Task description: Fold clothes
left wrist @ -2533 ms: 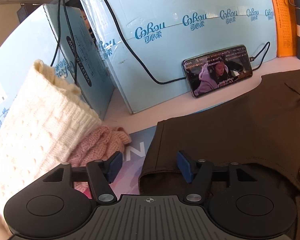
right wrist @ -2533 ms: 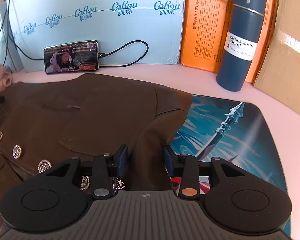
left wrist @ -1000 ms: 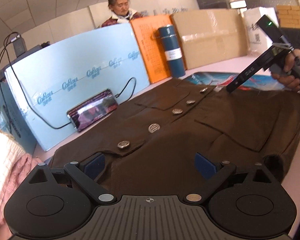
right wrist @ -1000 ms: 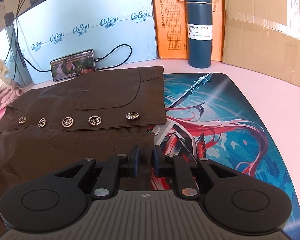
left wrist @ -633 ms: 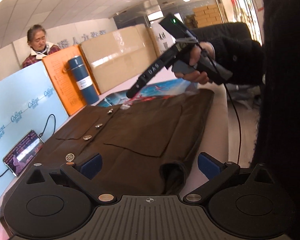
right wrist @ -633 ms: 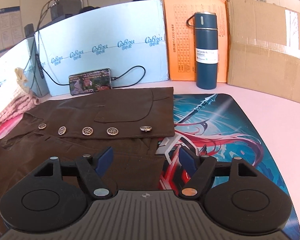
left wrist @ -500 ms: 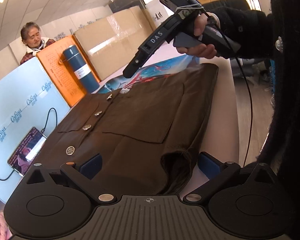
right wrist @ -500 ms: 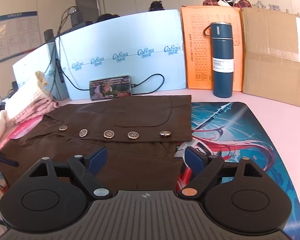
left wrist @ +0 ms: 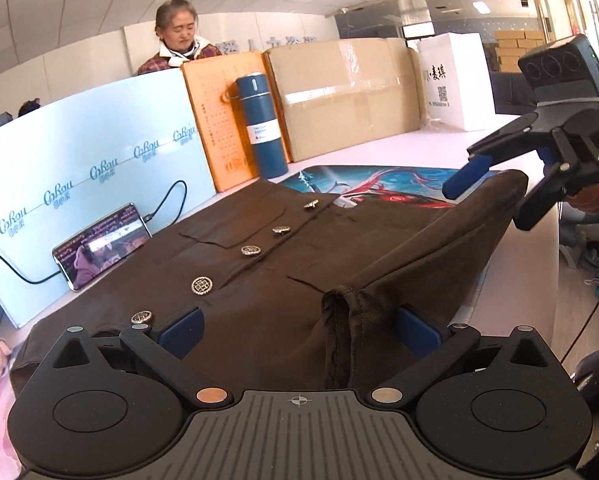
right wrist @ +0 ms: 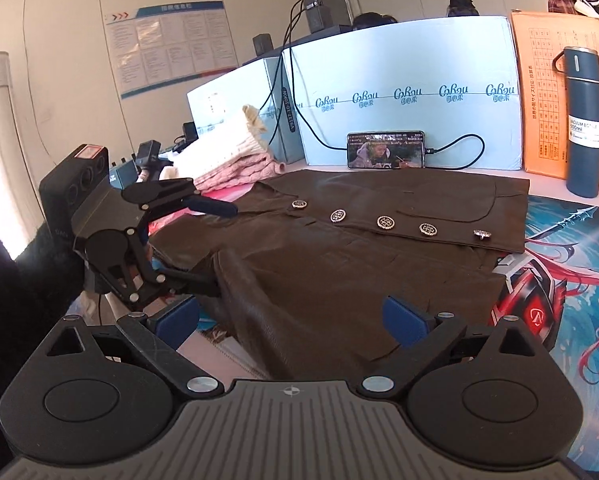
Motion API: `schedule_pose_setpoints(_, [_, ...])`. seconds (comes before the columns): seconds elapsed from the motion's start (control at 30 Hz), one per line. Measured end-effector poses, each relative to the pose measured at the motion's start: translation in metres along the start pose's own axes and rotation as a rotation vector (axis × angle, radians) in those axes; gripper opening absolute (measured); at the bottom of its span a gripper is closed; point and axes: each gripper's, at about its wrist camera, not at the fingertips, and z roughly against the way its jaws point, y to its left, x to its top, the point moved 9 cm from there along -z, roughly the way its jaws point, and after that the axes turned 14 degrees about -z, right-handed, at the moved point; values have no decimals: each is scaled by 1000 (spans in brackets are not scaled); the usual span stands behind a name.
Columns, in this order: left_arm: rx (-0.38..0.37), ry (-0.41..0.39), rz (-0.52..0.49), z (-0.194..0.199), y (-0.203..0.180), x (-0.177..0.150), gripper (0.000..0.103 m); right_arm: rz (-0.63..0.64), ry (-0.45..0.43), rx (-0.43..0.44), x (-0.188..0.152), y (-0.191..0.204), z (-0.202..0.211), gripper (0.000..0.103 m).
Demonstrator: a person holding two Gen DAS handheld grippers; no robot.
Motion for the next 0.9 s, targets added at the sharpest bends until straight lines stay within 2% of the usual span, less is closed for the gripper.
schedule_pose_setpoints(0.07, [-5, 7, 24, -1, 2, -4, 103, 19, 40, -70, -13, -5, -2, 99])
schedule_pose_setpoints(0.17, [-12, 18, 60, -3, 4, -10, 103, 85, 116, -255, -33, -20, -10, 99])
schedule_pose_setpoints(0.2, [-15, 21, 72, -3, 5, -12, 103, 104, 122, -291, -36, -23, -13, 99])
schedule_pose_setpoints(0.37, [-5, 18, 118, 1, 8, -16, 103, 125, 57, -348, -32, -32, -18, 99])
schedule_pose_setpoints(0.5, [-36, -1, 87, 7, -2, -15, 103, 90, -34, -355, -19, -46, -17, 99])
schedule_pose_setpoints(0.6, [-71, -20, 56, 13, -12, -12, 103, 58, -114, -297, -6, -46, -19, 98])
schedule_pose_setpoints(0.77, [-126, -50, 4, 23, -28, -9, 103, 88, -154, -275, 8, -40, -24, 98])
schedule_pose_setpoints(0.9, [-18, 1, -4, 15, -17, -13, 103, 91, -170, -257, 16, -38, -27, 99])
